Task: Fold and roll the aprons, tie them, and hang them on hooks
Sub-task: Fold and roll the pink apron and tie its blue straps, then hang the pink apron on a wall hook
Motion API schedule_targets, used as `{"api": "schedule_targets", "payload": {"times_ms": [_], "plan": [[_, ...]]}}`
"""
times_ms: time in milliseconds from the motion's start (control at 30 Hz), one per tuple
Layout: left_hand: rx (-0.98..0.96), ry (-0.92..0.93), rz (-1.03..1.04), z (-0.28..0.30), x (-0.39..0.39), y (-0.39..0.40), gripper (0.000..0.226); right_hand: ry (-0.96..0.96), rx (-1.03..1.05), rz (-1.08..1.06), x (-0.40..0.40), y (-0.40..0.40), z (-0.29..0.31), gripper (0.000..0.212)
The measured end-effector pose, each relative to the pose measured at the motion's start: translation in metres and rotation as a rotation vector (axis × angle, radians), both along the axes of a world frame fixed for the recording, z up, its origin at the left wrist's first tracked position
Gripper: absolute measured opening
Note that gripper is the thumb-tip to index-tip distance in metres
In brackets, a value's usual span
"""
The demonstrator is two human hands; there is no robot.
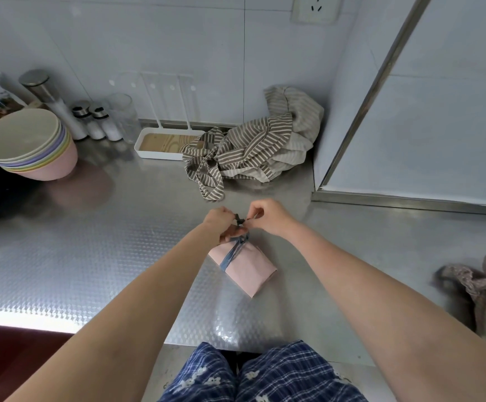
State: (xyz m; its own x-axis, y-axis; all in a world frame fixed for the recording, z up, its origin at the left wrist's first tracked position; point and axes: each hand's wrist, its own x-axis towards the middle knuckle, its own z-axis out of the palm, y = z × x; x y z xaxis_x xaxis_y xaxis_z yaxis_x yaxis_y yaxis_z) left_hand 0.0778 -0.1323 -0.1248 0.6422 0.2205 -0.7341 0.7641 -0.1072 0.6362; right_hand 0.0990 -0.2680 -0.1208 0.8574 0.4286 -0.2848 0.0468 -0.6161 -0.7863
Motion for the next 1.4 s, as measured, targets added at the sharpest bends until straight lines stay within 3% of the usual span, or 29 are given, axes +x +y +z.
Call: {"api": "schedule_targets", "payload": {"times_ms": [267,467,567,667,733,800,867,1000,1133,1233,1400], "plan": [[0.182,-0.078,-0.111,-0.004,0.002,0.000,0.016,0.241,-0.062,0.052,0.003,0.005,0.004,0.025],[0.154,-0.170,-0.318,0.008,-0.002,-0.002,0.011,0.273,-0.074,-0.043,0.003,0.011,0.001,0.028],[0.339,-0.278,-0.466,0.010,0.000,-0.001,0.005,0.233,-0.206,-0.011,0.001,0.018,-0.001,0.025],[0.627,-0.275,-0.802,0.004,-0.003,0.000,0.025,0.200,-0.290,-0.085,0.002,0.017,0.002,0.020],[0.747,-0.206,-1.152,-0.002,-0.009,0.000,0.034,0.262,-0.224,-0.156,0.003,0.012,0.003,0.017],[0.805,-0.137,-1.336,-0.007,-0.014,-0.002,0.042,0.328,-0.148,-0.212,0.002,0.006,0.003,0.010],[0.866,-0.106,-1.372,-0.010,-0.016,-0.007,0.047,0.370,-0.111,-0.262,0.001,0.002,0.000,0.004],[0.955,-0.096,-1.302,-0.004,-0.020,-0.015,0.035,0.440,0.018,-0.319,-0.005,0.001,-0.005,0.020],[0.956,-0.263,-1.283,0.007,-0.024,-0.027,0.033,0.452,0.195,-0.445,-0.014,0.004,0.008,0.025],[1.090,-0.421,-1.309,0.027,-0.029,-0.039,0.037,0.463,0.324,-0.651,-0.017,0.000,0.019,0.015],[1.209,-0.521,-1.369,0.062,-0.041,-0.051,0.032,0.309,0.401,-0.752,-0.032,-0.021,0.065,0.007]]}}
